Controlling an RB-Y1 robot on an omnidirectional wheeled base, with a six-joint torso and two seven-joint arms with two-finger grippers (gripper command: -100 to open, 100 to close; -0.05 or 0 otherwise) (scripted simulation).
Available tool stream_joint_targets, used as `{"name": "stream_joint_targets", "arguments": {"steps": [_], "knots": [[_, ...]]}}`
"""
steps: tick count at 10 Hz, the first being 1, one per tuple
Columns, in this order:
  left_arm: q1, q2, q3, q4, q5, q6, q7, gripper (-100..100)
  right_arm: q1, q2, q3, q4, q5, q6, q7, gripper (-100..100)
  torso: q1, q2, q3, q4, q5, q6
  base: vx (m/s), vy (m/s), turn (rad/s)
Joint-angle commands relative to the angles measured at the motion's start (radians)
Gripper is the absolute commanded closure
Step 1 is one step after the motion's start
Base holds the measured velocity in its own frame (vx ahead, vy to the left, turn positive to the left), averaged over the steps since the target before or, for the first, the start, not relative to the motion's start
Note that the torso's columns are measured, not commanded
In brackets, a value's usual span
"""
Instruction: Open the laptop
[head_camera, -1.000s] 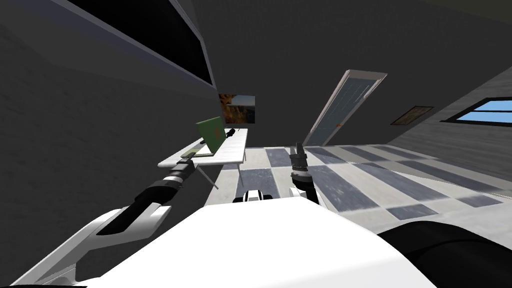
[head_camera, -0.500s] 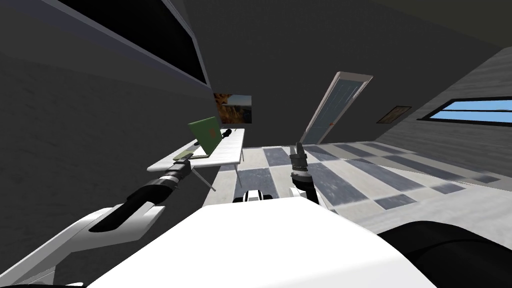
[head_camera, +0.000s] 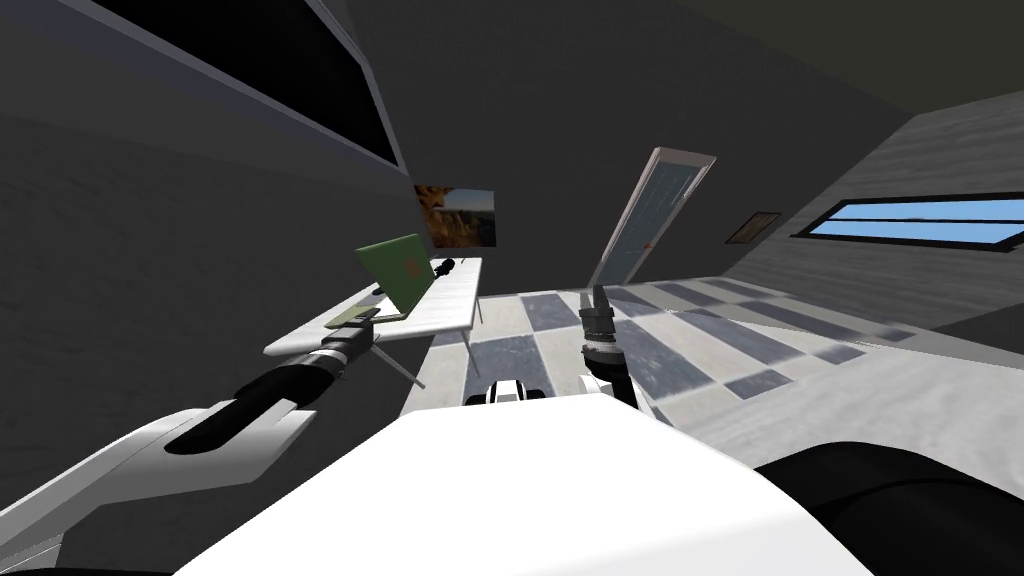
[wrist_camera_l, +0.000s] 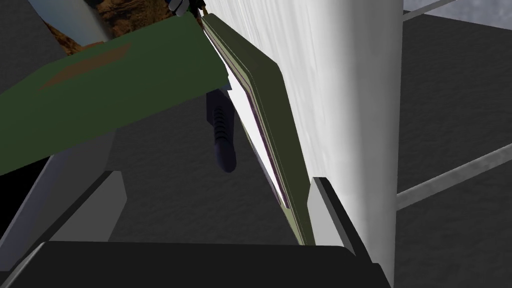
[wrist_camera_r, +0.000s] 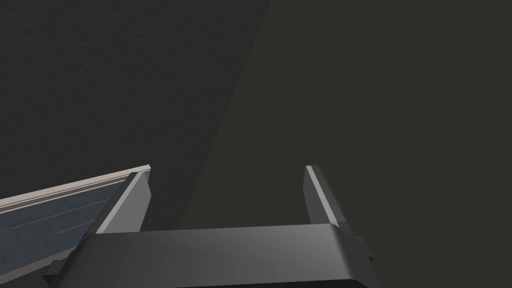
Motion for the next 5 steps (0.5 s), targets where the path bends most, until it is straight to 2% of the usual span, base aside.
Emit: {"name": "stream_joint_targets", "arguments": {"steps": [1, 2, 4, 5], "knots": [[0.016, 0.063, 0.032, -0.005, 0.018, 0.071, 0.025, -100, 0.000, 0.000, 0.000, 0.000, 0.000, 0.000, 0.000, 0, -0.001, 0.000, 0.000, 0.000, 0.000, 0.000, 0.001, -0.031, -0.170], [0.016, 0.063, 0.032, -0.005, 0.018, 0.085, 0.025, -100, 0.000, 0.000, 0.000, 0.000, 0.000, 0.000, 0.000, 0, -0.001, 0.000, 0.000, 0.000, 0.000, 0.001, 0.000, -0.021, -0.080], [0.027, 0.119, 0.060, -0.009, 0.034, 0.153, 0.047, -100, 0.000, 0.000, 0.000, 0.000, 0.000, 0.000, 0.000, 0, 0.000, 0.000, 0.000, 0.000, 0.000, 0.000, -0.002, -0.022, -0.127], [0.027, 0.119, 0.060, -0.009, 0.034, 0.157, 0.047, -100, 0.000, 0.000, 0.000, 0.000, 0.000, 0.000, 0.000, 0, -0.001, 0.000, 0.000, 0.000, 0.000, 0.001, -0.001, -0.018, -0.067]]}}
